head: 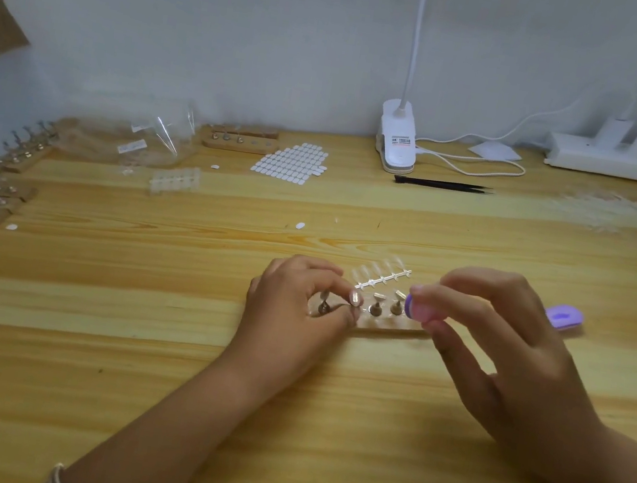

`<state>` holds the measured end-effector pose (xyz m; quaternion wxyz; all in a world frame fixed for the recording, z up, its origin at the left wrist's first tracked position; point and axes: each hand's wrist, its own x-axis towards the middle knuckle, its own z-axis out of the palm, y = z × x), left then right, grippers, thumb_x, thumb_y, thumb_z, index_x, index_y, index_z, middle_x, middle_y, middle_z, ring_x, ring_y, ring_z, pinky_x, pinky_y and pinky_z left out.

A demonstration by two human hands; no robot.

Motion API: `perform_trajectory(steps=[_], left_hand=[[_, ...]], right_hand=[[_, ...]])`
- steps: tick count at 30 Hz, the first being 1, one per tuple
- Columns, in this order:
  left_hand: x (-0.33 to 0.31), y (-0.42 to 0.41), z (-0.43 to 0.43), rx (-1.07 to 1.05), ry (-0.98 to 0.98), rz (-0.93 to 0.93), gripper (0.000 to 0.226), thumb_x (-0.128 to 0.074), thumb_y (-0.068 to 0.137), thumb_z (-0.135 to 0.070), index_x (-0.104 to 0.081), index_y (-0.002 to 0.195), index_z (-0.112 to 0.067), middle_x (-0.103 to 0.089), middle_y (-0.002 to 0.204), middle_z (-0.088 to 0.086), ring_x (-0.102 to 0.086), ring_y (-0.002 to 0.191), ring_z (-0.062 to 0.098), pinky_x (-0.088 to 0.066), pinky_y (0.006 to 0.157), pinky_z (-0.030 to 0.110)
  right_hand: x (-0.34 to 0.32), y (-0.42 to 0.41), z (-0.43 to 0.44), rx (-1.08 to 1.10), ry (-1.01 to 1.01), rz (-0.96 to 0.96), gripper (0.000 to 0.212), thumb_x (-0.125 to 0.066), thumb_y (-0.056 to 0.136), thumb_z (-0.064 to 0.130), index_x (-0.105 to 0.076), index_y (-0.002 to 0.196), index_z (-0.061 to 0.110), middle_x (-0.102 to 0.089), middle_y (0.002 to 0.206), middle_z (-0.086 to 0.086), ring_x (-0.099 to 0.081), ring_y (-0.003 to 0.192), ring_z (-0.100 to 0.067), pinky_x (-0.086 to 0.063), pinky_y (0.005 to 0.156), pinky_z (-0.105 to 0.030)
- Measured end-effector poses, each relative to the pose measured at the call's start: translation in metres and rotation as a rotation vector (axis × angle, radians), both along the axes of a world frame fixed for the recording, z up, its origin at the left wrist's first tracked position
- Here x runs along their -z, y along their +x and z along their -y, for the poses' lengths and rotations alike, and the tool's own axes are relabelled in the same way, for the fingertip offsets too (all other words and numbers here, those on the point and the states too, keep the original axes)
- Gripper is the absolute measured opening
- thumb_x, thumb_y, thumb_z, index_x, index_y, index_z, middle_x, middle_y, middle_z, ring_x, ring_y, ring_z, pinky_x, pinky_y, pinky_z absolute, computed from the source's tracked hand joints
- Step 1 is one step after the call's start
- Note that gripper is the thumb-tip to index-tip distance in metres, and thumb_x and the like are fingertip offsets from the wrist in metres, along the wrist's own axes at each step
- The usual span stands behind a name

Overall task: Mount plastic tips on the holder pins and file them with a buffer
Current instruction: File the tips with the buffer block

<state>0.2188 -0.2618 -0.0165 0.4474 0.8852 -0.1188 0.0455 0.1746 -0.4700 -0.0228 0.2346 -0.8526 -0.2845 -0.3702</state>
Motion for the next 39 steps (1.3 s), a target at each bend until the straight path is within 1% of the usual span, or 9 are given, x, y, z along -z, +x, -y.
perform_trajectory(steps=[4,8,16,22,26,30,34,36,39], left_hand=[[-0.002,-0.002,0.000,-0.045,0.094,0.051,0.019,-0.080,0.074,-0.034,-0.071,0.090,-0.040,-0.057,0.113,-0.018,-0.042,0.116,0.004,-0.031,0.106,0.034],[-0.005,-0.004,0.001,0.010,0.195,0.047,0.032,-0.079,0.075,-0.043,-0.070,0.105,-0.037,-0.063,0.107,-0.018,-0.048,0.110,0.005,-0.033,0.102,0.033],[-0.009,-0.007,-0.011,0.138,0.206,0.007,0.034,-0.069,0.065,-0.051,-0.068,0.098,-0.044,-0.059,0.095,-0.020,-0.048,0.100,-0.001,-0.040,0.100,0.039],[-0.005,-0.006,0.002,0.160,0.109,0.176,0.013,-0.078,0.073,-0.028,-0.074,0.085,-0.031,-0.063,0.098,-0.015,-0.053,0.105,0.006,-0.036,0.101,0.044],[-0.001,-0.010,0.004,0.228,0.232,0.489,0.004,-0.076,0.076,-0.018,-0.074,0.080,-0.019,-0.071,0.090,-0.011,-0.063,0.106,0.013,-0.034,0.107,0.046],[-0.008,-0.021,0.005,0.142,-0.054,0.473,0.008,-0.077,0.075,-0.017,-0.072,0.081,-0.020,-0.072,0.083,-0.015,-0.067,0.091,0.006,-0.048,0.092,0.032],[-0.016,-0.025,0.003,0.051,-0.184,0.384,0.027,-0.082,0.073,-0.016,-0.071,0.095,-0.026,-0.072,0.082,-0.017,-0.069,0.089,0.005,-0.053,0.069,0.037],[-0.018,-0.026,0.002,0.069,-0.211,0.363,0.025,-0.083,0.074,-0.015,-0.074,0.096,-0.023,-0.073,0.082,-0.015,-0.070,0.088,0.006,-0.055,0.075,0.041],[-0.020,-0.028,0.003,0.130,-0.261,0.309,0.026,-0.081,0.073,-0.017,-0.076,0.099,-0.022,-0.075,0.083,-0.014,-0.071,0.086,0.003,-0.054,0.083,0.025]], right_hand=[[0.001,0.001,0.001,0.004,-0.009,-0.002,0.022,-0.057,0.096,0.006,-0.071,0.113,-0.001,-0.065,0.104,-0.014,-0.063,0.097,-0.029,-0.045,0.094,-0.027],[0.003,0.002,0.002,0.022,-0.012,-0.005,0.022,-0.058,0.096,0.006,-0.071,0.113,-0.001,-0.065,0.104,-0.014,-0.063,0.097,-0.030,-0.046,0.094,-0.028],[0.006,0.003,0.005,0.064,0.015,-0.093,0.025,-0.056,0.098,0.010,-0.070,0.116,0.002,-0.063,0.107,-0.009,-0.062,0.097,-0.025,-0.049,0.088,-0.032],[0.006,0.003,0.002,0.060,-0.009,-0.175,0.030,-0.051,0.098,0.018,-0.071,0.115,0.003,-0.063,0.108,-0.009,-0.063,0.096,-0.023,-0.050,0.084,-0.031],[0.006,0.003,0.001,0.068,-0.012,-0.167,0.029,-0.051,0.098,0.017,-0.071,0.114,0.003,-0.063,0.107,-0.009,-0.064,0.095,-0.024,-0.050,0.082,-0.032],[0.006,0.003,0.003,0.060,0.033,-0.164,0.028,-0.053,0.098,0.016,-0.069,0.117,0.002,-0.060,0.109,-0.004,-0.059,0.094,-0.016,-0.047,0.087,-0.022],[0.006,0.003,0.003,0.084,0.071,-0.133,0.027,-0.055,0.097,0.014,-0.066,0.117,0.000,-0.062,0.112,-0.007,-0.052,0.097,-0.012,-0.041,0.090,-0.017],[0.005,0.002,0.002,0.071,0.079,-0.118,0.025,-0.055,0.097,0.012,-0.065,0.117,0.001,-0.063,0.111,-0.005,-0.052,0.097,-0.014,-0.042,0.089,-0.021],[0.001,-0.001,0.000,-0.020,0.141,-0.103,0.022,-0.055,0.097,0.009,-0.062,0.117,0.002,-0.064,0.105,-0.002,-0.055,0.099,-0.015,-0.045,0.091,-0.025]])
